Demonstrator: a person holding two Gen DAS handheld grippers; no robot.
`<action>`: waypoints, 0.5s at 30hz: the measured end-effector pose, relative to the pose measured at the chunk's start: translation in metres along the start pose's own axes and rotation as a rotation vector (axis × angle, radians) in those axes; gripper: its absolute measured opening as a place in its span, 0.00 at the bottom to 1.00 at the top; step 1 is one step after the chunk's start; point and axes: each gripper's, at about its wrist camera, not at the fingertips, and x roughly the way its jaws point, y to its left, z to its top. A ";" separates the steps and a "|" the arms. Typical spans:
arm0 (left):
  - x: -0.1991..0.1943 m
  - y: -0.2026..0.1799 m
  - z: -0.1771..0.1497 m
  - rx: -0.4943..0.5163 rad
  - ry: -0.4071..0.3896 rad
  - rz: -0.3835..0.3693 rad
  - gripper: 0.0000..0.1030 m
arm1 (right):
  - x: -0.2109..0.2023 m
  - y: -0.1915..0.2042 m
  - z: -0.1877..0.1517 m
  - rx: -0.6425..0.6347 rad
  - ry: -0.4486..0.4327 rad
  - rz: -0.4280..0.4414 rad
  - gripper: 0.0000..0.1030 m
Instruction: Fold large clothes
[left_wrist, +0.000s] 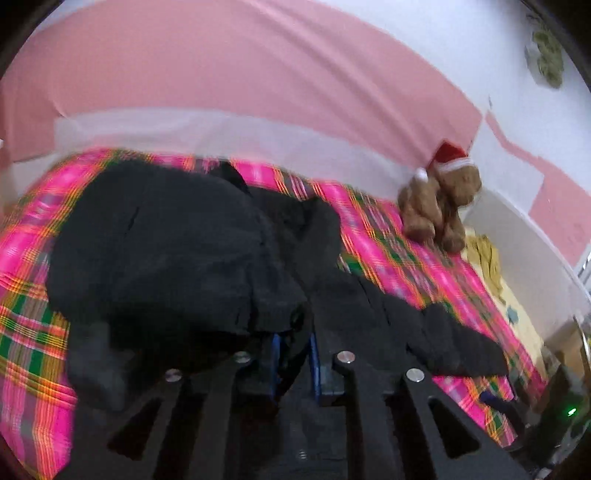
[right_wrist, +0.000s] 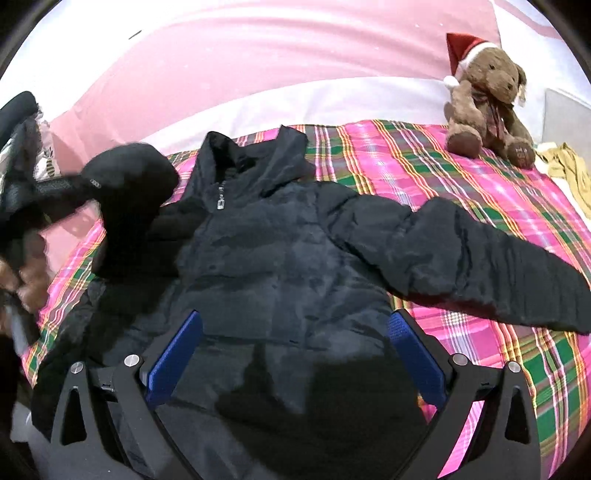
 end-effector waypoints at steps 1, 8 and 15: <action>0.014 -0.003 -0.008 -0.002 0.030 -0.016 0.17 | 0.002 -0.004 -0.001 0.010 0.003 0.004 0.98; 0.045 -0.024 -0.038 -0.003 0.148 -0.142 0.29 | 0.014 -0.023 -0.005 0.074 0.022 0.058 0.98; -0.015 -0.038 -0.017 0.039 0.052 -0.260 0.34 | -0.005 -0.018 0.015 0.110 -0.054 0.080 0.98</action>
